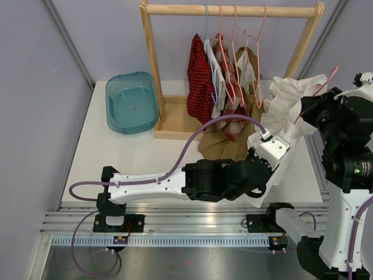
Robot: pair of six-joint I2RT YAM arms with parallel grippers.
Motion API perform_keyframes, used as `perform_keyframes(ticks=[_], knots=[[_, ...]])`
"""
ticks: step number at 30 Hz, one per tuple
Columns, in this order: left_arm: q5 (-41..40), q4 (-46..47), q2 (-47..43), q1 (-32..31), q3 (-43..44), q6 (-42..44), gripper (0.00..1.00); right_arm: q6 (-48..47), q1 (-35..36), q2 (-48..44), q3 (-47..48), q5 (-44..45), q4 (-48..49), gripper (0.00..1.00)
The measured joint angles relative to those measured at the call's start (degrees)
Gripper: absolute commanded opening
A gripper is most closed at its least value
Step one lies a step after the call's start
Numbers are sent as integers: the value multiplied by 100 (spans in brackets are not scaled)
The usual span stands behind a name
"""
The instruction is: Remove the skirt from the hanger
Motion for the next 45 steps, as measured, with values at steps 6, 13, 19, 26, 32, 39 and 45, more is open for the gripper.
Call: perform_keyframes(ticks=[6,13,19,26,32,39,45], knots=[[-570,-103,-33,-155,-151,-55,0,-68,4,55,2,48,-140,0],[-2024,-240,-136,-1246,-599,-575,0,-90,87,142,61,-136,-1001,0],[-2476,-1467,-94,-2573,-632,-1552,0,-94,74,348,262,-15,-682,0],[-2905,-2059,-105,-2817,-955,-2251,0,-94,74,428,308,15,-518,0],[-2949,-2057,46,-2717,-1311,-2302,0,-52,76,595,634,-109,-715,0],[-2815,-2212,297,-2057,-1405,-2277,0,199,61,420,876,-1029,-1088,0],[-2918,-2549,31,-1311,-1333,-1875,0,385,125,-577,505,-2406,-1412,0]])
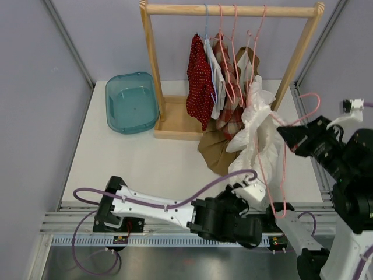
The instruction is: Remove the skirt from the hanger
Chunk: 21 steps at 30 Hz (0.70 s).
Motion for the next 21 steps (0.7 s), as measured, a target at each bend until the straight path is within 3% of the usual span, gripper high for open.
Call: perform_keyframes(ticks=[5,9,16,21], knots=[[-588,-531,-815,452,323,345,0,595,26,-1963,-1390,-1058,146,0],[-1108,-205,-2100,573,271,1121,0,793,26,-3036,-1480,-1644,291,0],[-1537,2391,-4166,1419,-780,3770,0,645,26,-3191,-1036,-1580,243,0],[-1178,2999,-4116,2896,-533,4725,0,348,26,-2955,-975,-922,-76,0]])
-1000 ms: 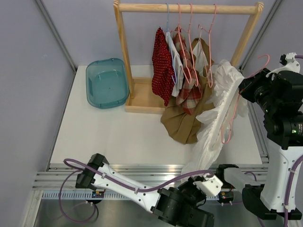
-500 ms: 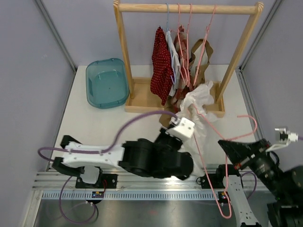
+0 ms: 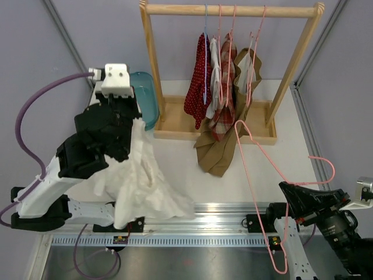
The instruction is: Remove the skirt from the hanger
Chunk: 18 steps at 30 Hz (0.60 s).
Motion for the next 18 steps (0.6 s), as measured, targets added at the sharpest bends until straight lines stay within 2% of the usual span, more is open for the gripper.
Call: perform_keyframes(ticks=[5,8,11,13,15,18], knots=[[992,-164,833,1849,1207,243,0,-203,0,149,-190,487,-114,0],[1626,-275,1670,2769,2546,455,0,-334,7,184,-286,743,-234,0],[2063,63,2490,3340,3753,839,0,-461,22,205,-323,997,-369,0],[2225,684,2855,3668,4030,1285,0,-546,26,205,-393,1165,-433,0],[2365,1453,3075,3995,3939,1624,0,-595,28,205,-529,1263,-492,0],[2736,2149,3425,4728,3803,1617,0,-614,31,210,-782,1314,-568,0]])
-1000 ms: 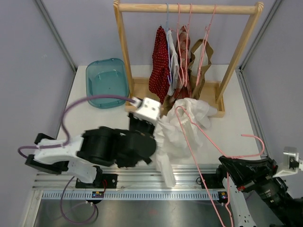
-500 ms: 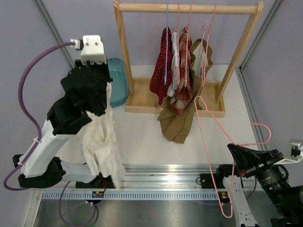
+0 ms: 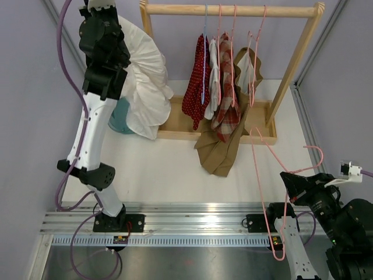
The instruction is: Remove the skirt from the hanger
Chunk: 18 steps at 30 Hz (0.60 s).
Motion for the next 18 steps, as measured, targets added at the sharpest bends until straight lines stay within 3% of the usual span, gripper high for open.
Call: perform_keyframes(ticks=[7,9,10,11,18], knots=[[422,549,1145,1314,-133,-627,1,-76,7,116,-334,92,-59,0],[494,542,1499,1434,-192,-789,28,-98,9,142,-330,203,-48,0],[544,476,1648,1462,-249,-885,56,-105,9,155,-323,260,-46,0],[619,332,1768,1488,-334,-1075,98,-107,9,179,-308,310,-39,0],[1419,-968,1467,1547,-1447,-2697,99,-122,11,887,262,710,494,0]])
